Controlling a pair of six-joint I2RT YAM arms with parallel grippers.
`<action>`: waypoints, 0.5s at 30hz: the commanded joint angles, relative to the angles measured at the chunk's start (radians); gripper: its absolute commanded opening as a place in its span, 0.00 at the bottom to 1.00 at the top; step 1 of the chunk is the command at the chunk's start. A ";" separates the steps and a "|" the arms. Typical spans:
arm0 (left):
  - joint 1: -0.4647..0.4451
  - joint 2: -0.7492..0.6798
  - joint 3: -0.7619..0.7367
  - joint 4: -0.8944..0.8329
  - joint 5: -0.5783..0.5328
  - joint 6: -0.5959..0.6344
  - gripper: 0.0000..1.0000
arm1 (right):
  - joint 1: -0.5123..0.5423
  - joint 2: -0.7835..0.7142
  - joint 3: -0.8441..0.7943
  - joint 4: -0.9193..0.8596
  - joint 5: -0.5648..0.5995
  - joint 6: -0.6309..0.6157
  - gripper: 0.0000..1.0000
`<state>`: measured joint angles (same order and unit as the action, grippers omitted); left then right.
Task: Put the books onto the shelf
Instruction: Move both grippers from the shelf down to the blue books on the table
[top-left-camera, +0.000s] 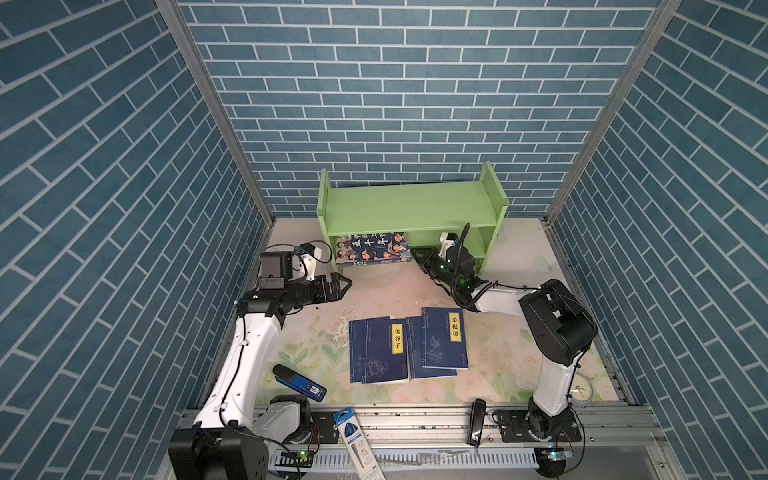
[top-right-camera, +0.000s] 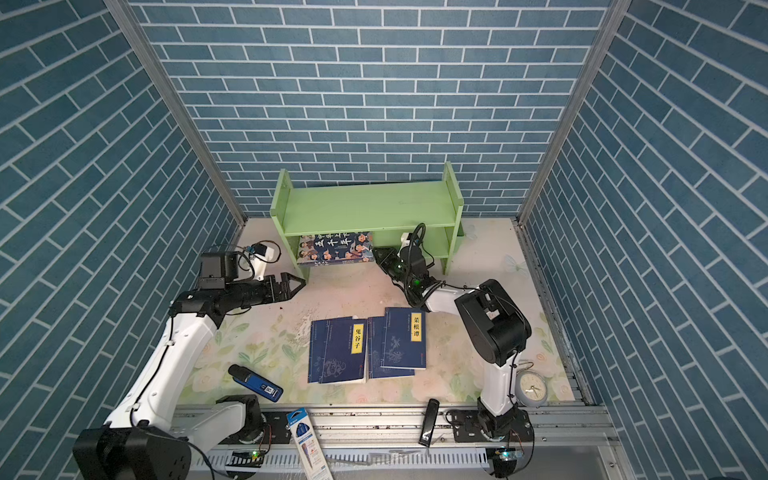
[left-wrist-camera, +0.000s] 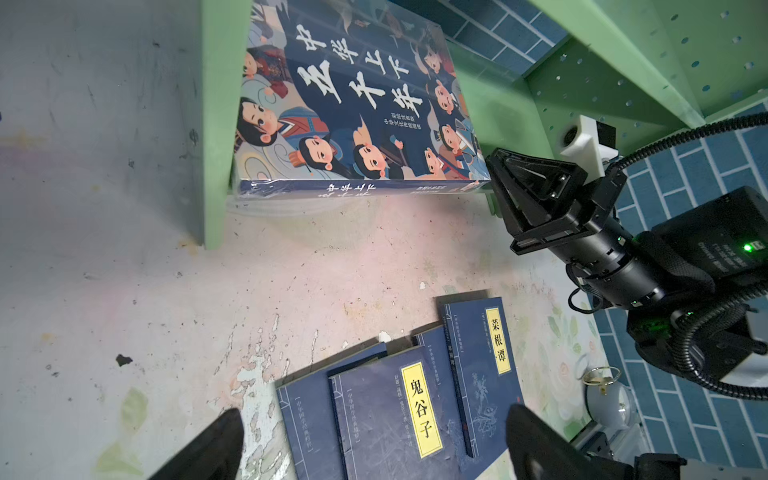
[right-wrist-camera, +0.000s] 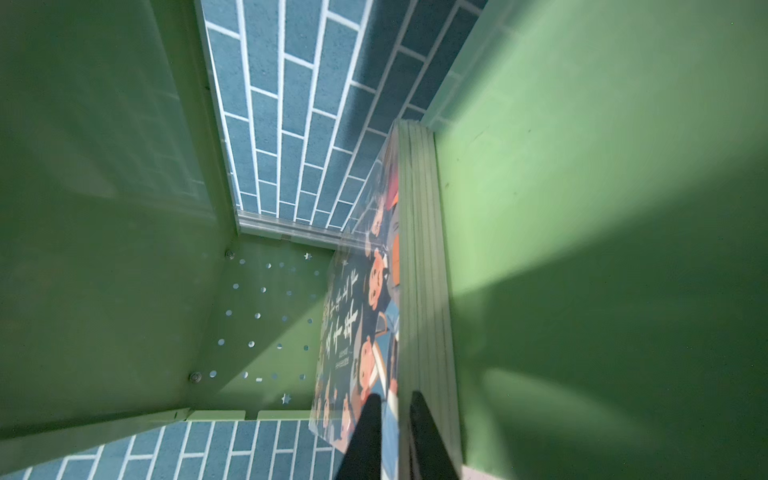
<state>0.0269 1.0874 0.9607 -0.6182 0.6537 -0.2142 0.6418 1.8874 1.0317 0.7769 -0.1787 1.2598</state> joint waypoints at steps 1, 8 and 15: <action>0.017 0.012 0.014 -0.023 0.052 -0.027 1.00 | 0.018 0.025 0.037 -0.001 -0.028 0.021 0.15; 0.021 -0.007 -0.010 0.004 0.066 -0.042 1.00 | 0.027 0.031 0.016 0.033 -0.023 0.036 0.15; 0.021 -0.030 -0.016 0.034 0.100 -0.028 1.00 | 0.005 -0.104 -0.105 0.075 0.084 -0.005 0.25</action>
<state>0.0418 1.0809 0.9527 -0.6064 0.7177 -0.2527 0.6487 1.8713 0.9771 0.8124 -0.1471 1.2617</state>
